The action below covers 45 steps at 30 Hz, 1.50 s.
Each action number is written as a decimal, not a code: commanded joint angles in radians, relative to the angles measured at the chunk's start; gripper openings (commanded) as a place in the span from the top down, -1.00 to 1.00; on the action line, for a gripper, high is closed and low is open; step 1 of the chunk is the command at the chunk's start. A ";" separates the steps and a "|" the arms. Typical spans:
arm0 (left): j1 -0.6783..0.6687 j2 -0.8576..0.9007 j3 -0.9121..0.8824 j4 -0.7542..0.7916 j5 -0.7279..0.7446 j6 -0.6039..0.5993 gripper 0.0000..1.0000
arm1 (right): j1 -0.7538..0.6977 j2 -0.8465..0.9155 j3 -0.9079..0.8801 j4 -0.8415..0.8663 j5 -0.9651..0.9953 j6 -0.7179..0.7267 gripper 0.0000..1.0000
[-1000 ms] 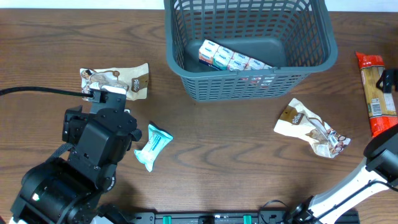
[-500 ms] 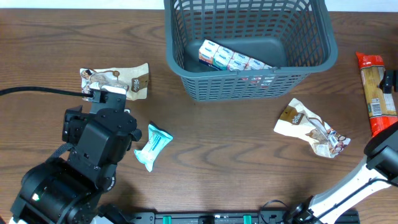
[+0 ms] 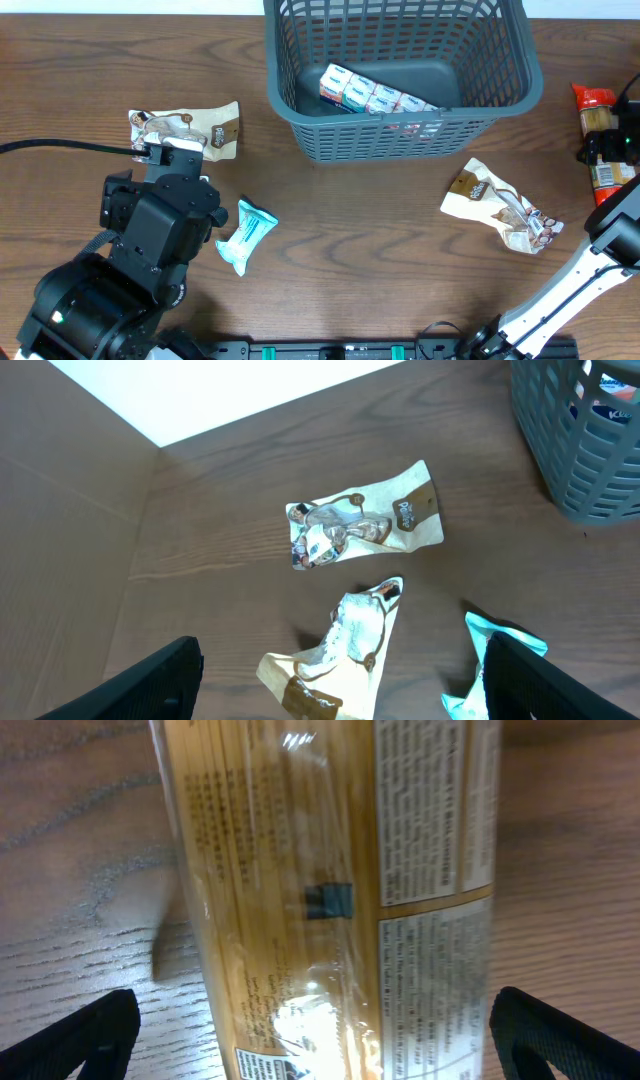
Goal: Pack container
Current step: 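Grasp and lift the spaghetti package with the right gripper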
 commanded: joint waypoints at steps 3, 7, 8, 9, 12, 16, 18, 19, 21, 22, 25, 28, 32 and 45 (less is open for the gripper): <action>0.005 -0.002 0.013 -0.003 -0.012 0.006 -0.57 | -0.006 -0.002 0.001 -0.011 -0.016 0.003 -0.99; 0.005 -0.002 0.013 -0.003 -0.012 0.006 -0.57 | -0.020 0.013 0.000 -0.022 -0.022 0.003 -0.99; 0.005 -0.002 0.013 -0.003 -0.012 0.006 -0.57 | -0.024 0.019 0.000 -0.027 -0.024 0.003 -0.99; 0.005 -0.002 0.013 -0.003 -0.012 0.006 -0.57 | -0.027 0.026 0.000 -0.034 -0.026 0.003 -0.99; 0.005 -0.002 0.013 -0.003 -0.012 0.006 -0.57 | -0.039 0.047 0.000 -0.047 -0.028 0.003 -0.98; 0.005 -0.002 0.013 -0.003 -0.012 0.006 -0.57 | -0.047 0.064 0.000 -0.055 -0.042 0.004 -0.99; 0.005 -0.002 0.013 -0.003 -0.012 0.006 -0.57 | -0.049 0.065 0.000 -0.054 -0.042 0.008 -0.98; 0.005 -0.002 0.013 -0.003 -0.012 0.006 -0.57 | -0.049 0.065 0.000 -0.051 -0.042 0.014 -0.99; 0.005 -0.002 0.013 -0.003 -0.012 0.006 -0.57 | -0.049 0.065 0.000 -0.050 -0.051 0.019 -0.98; 0.005 -0.002 0.013 -0.003 -0.012 0.006 -0.57 | -0.049 0.065 0.000 -0.051 -0.065 0.019 -0.98; 0.005 -0.002 0.013 -0.003 -0.012 0.006 -0.57 | -0.049 0.065 0.000 -0.048 -0.105 0.024 0.27; 0.005 -0.002 0.013 -0.003 -0.012 0.006 -0.57 | -0.048 0.065 0.000 -0.040 -0.108 0.079 0.97; 0.005 -0.002 0.013 -0.003 -0.012 0.006 -0.57 | -0.042 0.065 0.001 -0.029 -0.170 0.168 0.97; 0.005 -0.002 0.013 -0.003 -0.012 0.006 -0.57 | 0.027 0.064 0.379 -0.252 -0.609 0.357 0.98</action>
